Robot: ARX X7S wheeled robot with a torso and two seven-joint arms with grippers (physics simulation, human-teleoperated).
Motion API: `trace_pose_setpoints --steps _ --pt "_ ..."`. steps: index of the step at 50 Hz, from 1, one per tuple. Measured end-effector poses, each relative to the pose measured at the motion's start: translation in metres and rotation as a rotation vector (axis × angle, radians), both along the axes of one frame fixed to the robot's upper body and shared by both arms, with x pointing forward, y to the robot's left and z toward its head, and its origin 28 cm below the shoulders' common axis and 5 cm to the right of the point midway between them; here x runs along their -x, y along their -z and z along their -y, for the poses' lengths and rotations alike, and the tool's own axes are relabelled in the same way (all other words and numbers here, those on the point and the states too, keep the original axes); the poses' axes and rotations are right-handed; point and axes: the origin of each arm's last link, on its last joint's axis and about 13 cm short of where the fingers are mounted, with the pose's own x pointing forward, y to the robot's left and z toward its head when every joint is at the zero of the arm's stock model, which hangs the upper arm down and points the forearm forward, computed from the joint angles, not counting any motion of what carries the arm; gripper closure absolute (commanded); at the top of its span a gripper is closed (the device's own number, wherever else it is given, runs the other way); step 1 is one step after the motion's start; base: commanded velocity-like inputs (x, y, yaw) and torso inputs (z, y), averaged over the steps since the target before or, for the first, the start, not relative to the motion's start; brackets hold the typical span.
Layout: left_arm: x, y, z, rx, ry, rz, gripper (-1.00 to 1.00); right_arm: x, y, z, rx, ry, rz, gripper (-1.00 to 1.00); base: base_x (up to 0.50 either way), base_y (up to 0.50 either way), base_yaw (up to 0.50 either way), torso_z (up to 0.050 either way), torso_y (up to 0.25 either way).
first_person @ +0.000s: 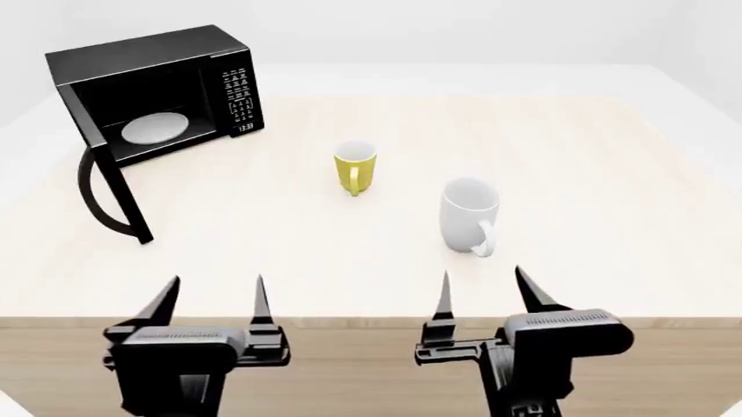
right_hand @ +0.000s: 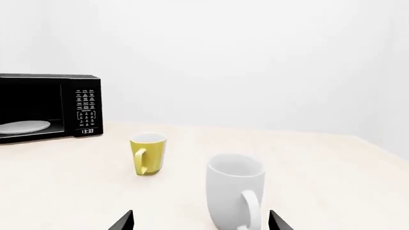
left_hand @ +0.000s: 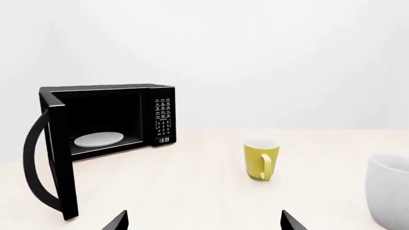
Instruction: Close the microwave.
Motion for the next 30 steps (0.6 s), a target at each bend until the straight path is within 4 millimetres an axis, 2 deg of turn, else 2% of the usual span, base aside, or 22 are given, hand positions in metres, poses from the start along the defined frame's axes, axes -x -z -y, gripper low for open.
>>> trace_pose_setpoints --steps 14,30 --pt "0.004 -0.009 -0.001 0.003 0.000 0.027 -1.00 0.002 -0.014 -0.001 0.007 0.002 0.045 -1.00 0.00 0.00 0.00 0.000 0.000" --pt "0.005 -0.011 -0.002 0.005 -0.003 0.036 -1.00 0.005 -0.023 -0.001 0.012 0.015 0.077 -1.00 0.00 0.50 0.00 0.000 0.000"
